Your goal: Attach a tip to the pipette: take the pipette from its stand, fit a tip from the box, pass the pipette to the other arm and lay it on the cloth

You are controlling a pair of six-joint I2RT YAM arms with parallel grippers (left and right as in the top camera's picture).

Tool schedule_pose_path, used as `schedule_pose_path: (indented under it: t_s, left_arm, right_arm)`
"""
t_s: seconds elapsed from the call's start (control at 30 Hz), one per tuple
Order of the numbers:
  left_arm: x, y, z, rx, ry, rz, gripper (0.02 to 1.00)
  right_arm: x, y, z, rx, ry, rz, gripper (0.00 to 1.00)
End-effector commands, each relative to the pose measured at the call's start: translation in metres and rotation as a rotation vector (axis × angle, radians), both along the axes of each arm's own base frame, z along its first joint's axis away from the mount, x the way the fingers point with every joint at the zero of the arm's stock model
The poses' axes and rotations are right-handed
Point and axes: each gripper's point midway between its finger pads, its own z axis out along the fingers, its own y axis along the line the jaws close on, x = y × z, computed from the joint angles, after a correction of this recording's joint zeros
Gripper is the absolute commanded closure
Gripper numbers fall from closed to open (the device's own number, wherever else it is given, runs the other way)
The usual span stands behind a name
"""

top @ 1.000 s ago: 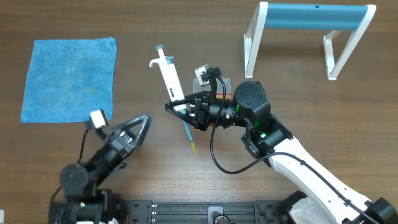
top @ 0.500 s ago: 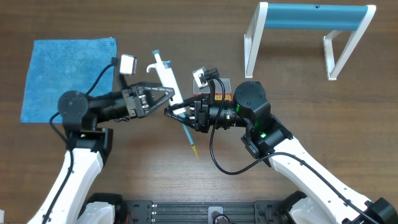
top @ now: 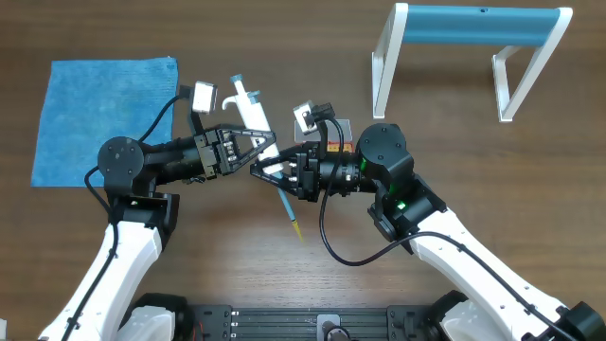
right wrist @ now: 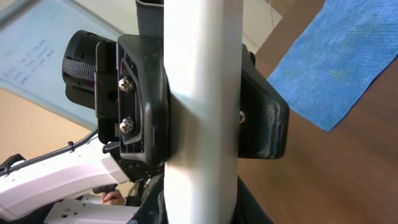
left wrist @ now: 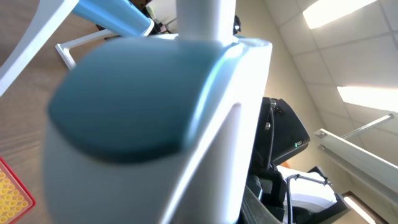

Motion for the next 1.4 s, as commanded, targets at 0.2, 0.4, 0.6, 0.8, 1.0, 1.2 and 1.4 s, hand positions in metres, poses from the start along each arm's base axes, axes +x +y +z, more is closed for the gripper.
schedule_pose_path:
  t_s: [0.2,0.4,0.6,0.8,1.0,1.2,1.4]
  left_arm:
    - [0.030,0.014,-0.001,0.006,-0.006,0.160,0.991]
    - [0.062,0.080,-0.070,0.132,0.226,0.396,0.993]
    - [0.071,0.165,-0.088,0.296,0.399,0.621,0.991]
    - [0.102,0.250,-0.070,0.754,0.615,0.621,0.993]
    - [0.175,0.372,-0.089,1.216,0.795,0.800,0.993]
    - [0.194,0.400,-0.160,1.544,0.848,0.761,0.991]
    - [0.222,0.397,-0.221,1.686,0.716,0.552,0.991]
  right_arm:
    - [-0.013,-0.003,0.000,-0.007,0.029,0.088,0.148]
    - [0.015,-0.052,-0.018,-0.047,0.060,0.053,0.143]
    - [0.069,-0.128,-0.049,-0.135,0.065,-0.209,0.145]
    - [0.080,-0.155,-0.106,-0.359,0.217,-0.407,0.145]
    - [0.084,-0.169,-0.125,-0.444,0.272,-0.491,0.143]
    - [0.071,-0.156,-0.138,-0.478,0.419,-0.512,0.143]
    - [0.063,-0.135,-0.148,-0.525,0.492,-0.559,0.143]
